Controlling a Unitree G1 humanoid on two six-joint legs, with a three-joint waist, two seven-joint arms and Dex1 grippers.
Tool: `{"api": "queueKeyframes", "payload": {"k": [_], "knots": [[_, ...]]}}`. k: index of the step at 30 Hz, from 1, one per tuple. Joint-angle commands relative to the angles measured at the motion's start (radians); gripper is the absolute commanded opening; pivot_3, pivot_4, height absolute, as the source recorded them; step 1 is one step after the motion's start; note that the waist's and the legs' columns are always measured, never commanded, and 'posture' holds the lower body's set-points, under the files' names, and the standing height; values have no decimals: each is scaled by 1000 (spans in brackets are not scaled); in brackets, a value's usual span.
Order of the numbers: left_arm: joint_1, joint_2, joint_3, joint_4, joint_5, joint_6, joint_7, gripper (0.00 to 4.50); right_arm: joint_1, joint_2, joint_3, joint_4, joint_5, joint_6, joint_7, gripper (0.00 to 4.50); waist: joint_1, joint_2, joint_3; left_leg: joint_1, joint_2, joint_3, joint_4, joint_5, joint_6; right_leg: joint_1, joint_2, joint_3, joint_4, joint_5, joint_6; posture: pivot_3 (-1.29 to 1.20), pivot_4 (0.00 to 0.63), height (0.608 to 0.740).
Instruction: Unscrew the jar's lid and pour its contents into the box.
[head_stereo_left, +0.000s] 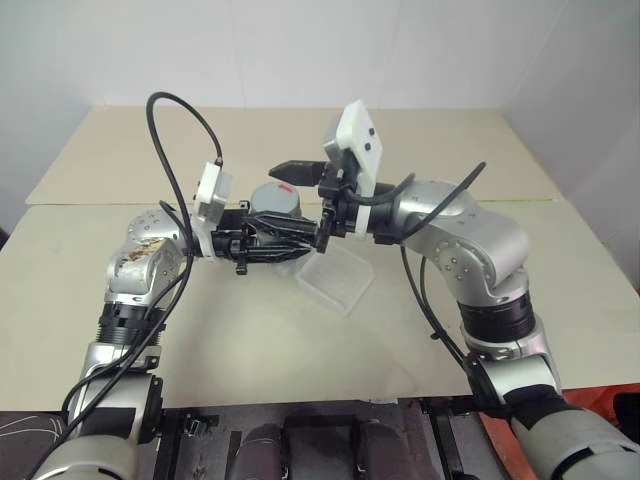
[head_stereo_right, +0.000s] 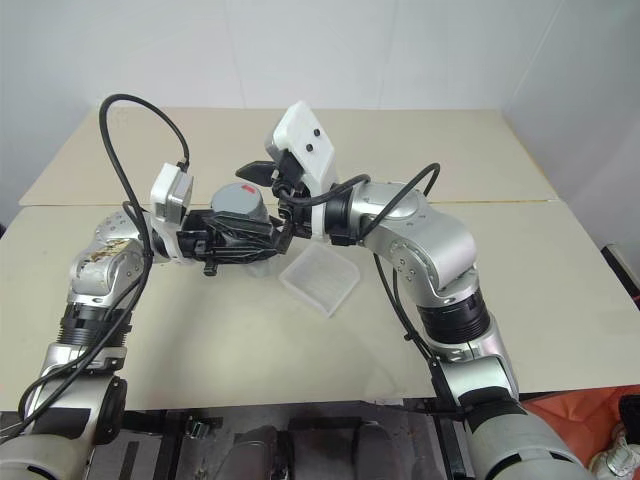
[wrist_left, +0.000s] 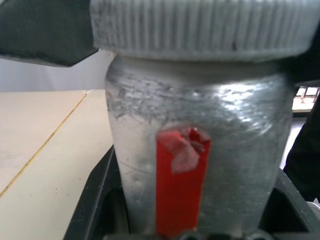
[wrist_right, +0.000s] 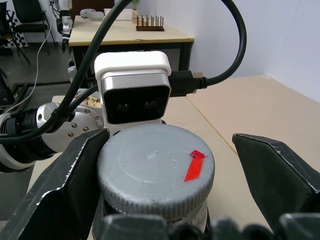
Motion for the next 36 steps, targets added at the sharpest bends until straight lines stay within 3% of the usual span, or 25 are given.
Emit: {"api": "queueKeyframes", "payload": {"k": [1, 18, 29, 36], "knots": [[-12, 13, 13, -43, -26, 4, -13, 2012, 2, -38, -66, -3, -5, -25, 1, 4470, 0, 0, 0, 0, 0, 0, 0, 0, 0, 0, 0, 0, 0, 0, 0, 0, 150, 740], [-21, 29, 16, -24, -24, -4, -38, 2012, 48, -155, -157, -19, 33, -24, -2, 4470, 1, 0, 0, 0, 0, 0, 0, 0, 0, 0, 0, 0, 0, 0, 0, 0, 150, 740], [-17, 23, 21, -24, -14, -7, -33, 2012, 66, -195, -158, -36, 43, -18, 50, 4470, 0, 0, 0, 0, 0, 0, 0, 0, 0, 0, 0, 0, -1, 0, 0, 0, 150, 740], [-28, 12, 16, -6, -8, -18, -24, 2012, 70, -178, -161, -140, 133, 31, 60, 4470, 1, 0, 0, 0, 0, 0, 0, 0, 1, 0, 0, 0, 0, 0, 0, 0, 150, 740]]}}
